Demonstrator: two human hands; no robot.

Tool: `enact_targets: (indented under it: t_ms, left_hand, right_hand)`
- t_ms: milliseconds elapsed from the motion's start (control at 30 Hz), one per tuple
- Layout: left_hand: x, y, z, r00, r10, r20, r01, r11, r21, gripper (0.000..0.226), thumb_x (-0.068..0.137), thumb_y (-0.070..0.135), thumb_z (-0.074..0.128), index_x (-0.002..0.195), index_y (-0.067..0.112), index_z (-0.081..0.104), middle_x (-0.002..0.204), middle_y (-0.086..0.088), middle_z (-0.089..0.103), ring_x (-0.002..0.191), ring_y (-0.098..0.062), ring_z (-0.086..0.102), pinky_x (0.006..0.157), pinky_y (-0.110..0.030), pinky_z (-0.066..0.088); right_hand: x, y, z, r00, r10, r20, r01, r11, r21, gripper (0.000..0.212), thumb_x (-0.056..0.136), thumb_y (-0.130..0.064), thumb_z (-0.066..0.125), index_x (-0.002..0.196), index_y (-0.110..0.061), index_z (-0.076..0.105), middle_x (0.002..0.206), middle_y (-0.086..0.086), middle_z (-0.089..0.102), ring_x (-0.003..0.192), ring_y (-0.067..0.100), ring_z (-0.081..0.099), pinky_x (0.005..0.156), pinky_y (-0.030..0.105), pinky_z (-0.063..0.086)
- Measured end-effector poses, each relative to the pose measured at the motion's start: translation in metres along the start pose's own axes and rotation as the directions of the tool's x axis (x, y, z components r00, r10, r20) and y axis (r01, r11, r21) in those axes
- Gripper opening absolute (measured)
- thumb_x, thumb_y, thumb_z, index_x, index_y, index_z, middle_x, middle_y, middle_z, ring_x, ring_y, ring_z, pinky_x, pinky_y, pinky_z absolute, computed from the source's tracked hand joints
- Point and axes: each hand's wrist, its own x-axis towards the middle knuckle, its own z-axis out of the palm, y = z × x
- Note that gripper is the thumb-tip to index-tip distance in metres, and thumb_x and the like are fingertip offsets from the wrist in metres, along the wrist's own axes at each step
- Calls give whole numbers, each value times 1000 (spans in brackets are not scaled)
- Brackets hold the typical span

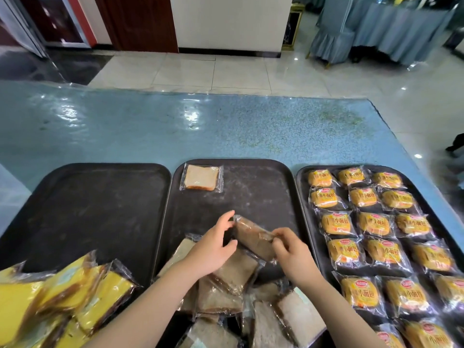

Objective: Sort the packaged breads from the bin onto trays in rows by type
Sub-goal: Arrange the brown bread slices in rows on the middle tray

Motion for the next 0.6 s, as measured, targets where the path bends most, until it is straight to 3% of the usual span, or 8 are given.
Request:
enact_targets:
  t_ms: [100,200,267,367,467,600]
  left_hand:
    - [29,6,0,997,-75,-27,71,988,-137,58,96,23,56,147,29,29,135,9,49,121,-6,50,105,-26,39]
    - [53,14,-2,987,-129,-95,115,983,-144,42,96,22,56,136,25,44,118,11,54,101,-5,59,88,-21,43]
    - [69,12,-1,971,-190,-144,167,974,-156,32,95,23,57,126,24,50,113,10,58,96,-9,60,87,-27,47]
    - [93,6,-1,935,-309,-175,249,922,-297,22,95,21,57,117,23,54,110,4,61,97,-14,61,90,-38,54]
    - [116,7,-4,906,-386,-177,276,852,-445,24,98,14,53,121,17,54,114,-2,58,96,-14,61,82,-31,58]
    - [146,6,-4,910,-374,-176,280,871,-404,35,96,14,54,130,18,51,121,2,58,104,-12,60,93,-35,54]
  right_hand:
    - [31,-8,-6,989,127,-78,-107,970,220,10,96,-25,53,97,-15,54,83,8,64,66,23,61,67,42,58]
    - [57,-15,-13,966,258,8,-224,824,521,32,96,-36,57,101,-5,51,87,13,60,68,21,59,58,33,52]
    - [71,-13,-18,969,219,114,-237,692,682,30,95,-37,58,99,-7,54,86,11,62,72,20,58,62,31,49]
    - [93,-2,-19,989,68,135,-141,737,661,21,93,-33,60,94,-12,65,84,6,62,77,19,54,67,30,43]
    - [118,8,-16,995,37,98,-91,763,640,12,94,-20,60,95,-12,68,82,3,62,74,16,52,69,31,42]
    - [156,12,-9,997,70,31,-76,874,480,22,92,-10,62,114,-8,60,107,4,64,95,13,58,92,32,47]
